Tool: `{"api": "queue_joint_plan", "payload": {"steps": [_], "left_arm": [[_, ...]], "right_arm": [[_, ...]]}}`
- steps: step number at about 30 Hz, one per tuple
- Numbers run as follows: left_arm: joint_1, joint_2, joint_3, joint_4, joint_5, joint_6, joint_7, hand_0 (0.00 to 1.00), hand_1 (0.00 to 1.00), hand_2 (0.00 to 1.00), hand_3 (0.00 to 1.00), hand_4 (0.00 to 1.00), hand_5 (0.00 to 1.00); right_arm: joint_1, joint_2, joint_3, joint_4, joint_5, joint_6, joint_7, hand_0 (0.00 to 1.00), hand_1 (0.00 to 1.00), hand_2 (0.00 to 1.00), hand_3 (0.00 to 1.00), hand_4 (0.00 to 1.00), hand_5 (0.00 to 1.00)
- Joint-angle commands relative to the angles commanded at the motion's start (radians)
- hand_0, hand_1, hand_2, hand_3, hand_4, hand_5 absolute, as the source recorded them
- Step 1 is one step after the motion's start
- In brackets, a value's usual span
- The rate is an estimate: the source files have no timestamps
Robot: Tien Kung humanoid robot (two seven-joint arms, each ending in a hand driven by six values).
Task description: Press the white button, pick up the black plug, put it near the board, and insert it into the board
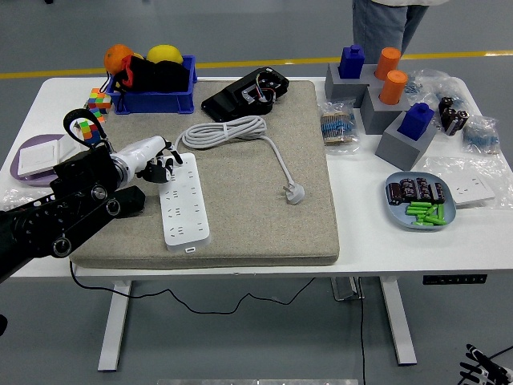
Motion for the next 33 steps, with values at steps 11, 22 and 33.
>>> {"api": "queue_joint_plan", "payload": {"steps": [11, 22, 33], "left_arm": [[-0.021, -0.010, 0.038, 0.036, 0.021, -0.008, 0.014, 0.009, 0.019, 0.134, 0.620, 0.115, 0.002], [-0.030, -0.013, 0.042, 0.070, 0.015, -0.008, 0.012, 0.008, 0.019, 0.134, 0.619, 0.109, 0.002], [-0.027, -0.021, 0.060, 0.083, -0.014, -0.002, -0.002, 0.008, 0.019, 0.133, 0.617, 0.109, 0.002]], "right_arm": [[-0.001, 0.000, -0.004, 0.000, 0.003, 0.001, 0.000, 0.723, 0.608, 0.555, 0.659, 0.735, 0.492], [-0.001, 0.000, -0.006, 0.000, 0.004, 0.001, 0.001, 0.724, 0.609, 0.555, 0.659, 0.735, 0.493], [-0.001, 0.002, -0.007, 0.000, 0.004, 0.000, 0.001, 0.723, 0.608, 0.555, 0.659, 0.735, 0.492]]}}
